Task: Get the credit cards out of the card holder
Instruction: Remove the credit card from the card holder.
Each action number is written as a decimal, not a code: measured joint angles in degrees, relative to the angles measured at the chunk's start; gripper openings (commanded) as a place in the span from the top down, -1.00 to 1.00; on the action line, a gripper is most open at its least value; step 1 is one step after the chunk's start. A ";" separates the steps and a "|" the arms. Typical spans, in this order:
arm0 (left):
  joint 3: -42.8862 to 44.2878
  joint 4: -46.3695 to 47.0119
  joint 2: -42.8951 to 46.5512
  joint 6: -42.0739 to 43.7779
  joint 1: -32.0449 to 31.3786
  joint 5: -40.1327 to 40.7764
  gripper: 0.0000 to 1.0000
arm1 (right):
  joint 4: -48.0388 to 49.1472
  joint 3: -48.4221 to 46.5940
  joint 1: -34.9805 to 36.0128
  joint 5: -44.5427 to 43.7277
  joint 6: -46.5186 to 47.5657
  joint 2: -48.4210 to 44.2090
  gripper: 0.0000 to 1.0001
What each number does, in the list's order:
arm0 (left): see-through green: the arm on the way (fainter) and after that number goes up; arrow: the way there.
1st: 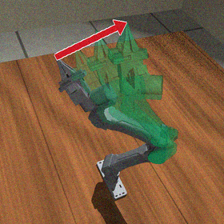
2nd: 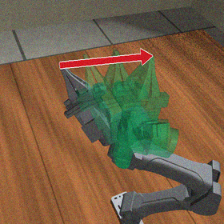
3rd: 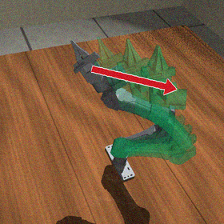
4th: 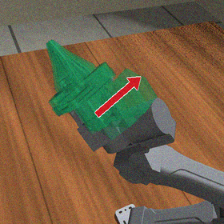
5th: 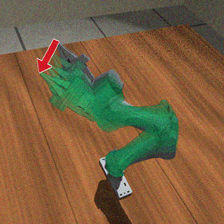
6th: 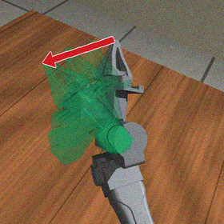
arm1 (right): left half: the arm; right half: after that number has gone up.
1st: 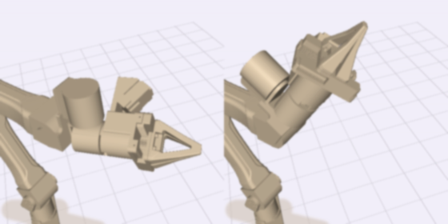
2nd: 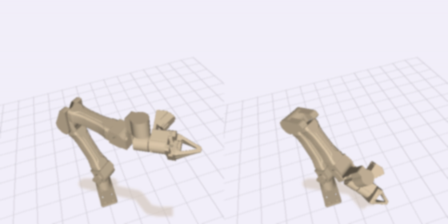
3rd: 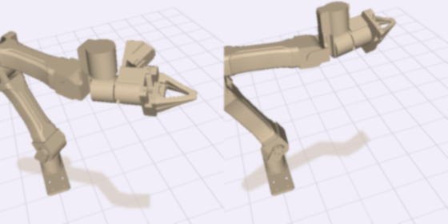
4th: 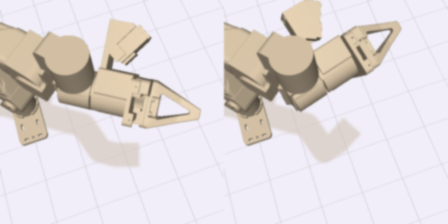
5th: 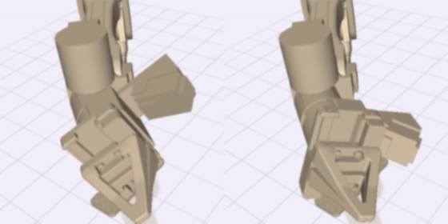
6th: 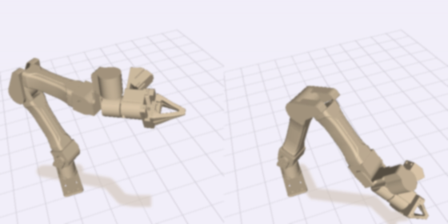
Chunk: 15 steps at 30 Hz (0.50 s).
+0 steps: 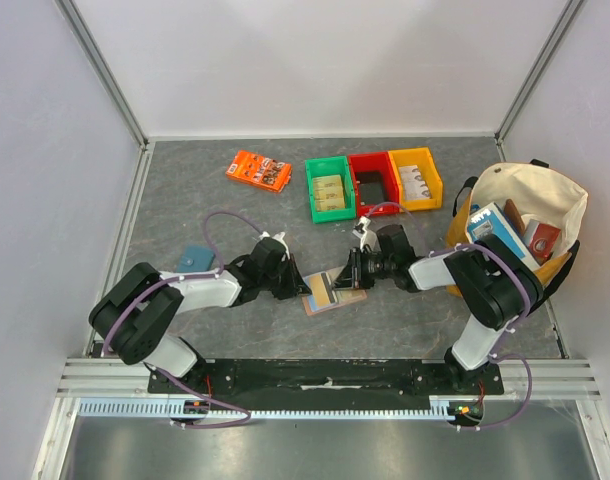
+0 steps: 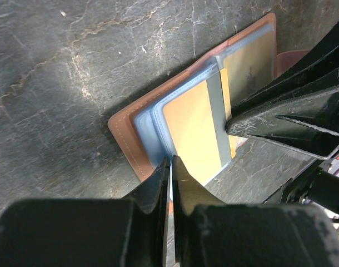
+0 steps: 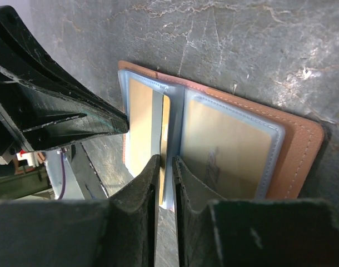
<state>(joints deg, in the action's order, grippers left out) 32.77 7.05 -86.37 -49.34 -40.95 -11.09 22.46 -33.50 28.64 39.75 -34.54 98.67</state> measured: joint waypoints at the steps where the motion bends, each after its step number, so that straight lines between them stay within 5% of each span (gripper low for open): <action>1: -0.22 0.37 -0.02 -0.33 0.00 0.00 0.84 | 1.31 0.50 -0.33 0.63 -0.55 0.33 0.63; 15: -1.14 1.99 -0.07 -1.90 0.11 -0.04 0.97 | 10.82 2.99 -1.95 6.03 -5.16 2.03 1.00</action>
<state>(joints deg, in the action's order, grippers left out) 31.64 9.04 -86.43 -51.24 -40.84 -11.14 33.28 -30.50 26.70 45.78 -39.70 100.71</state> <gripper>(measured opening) 0.035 0.008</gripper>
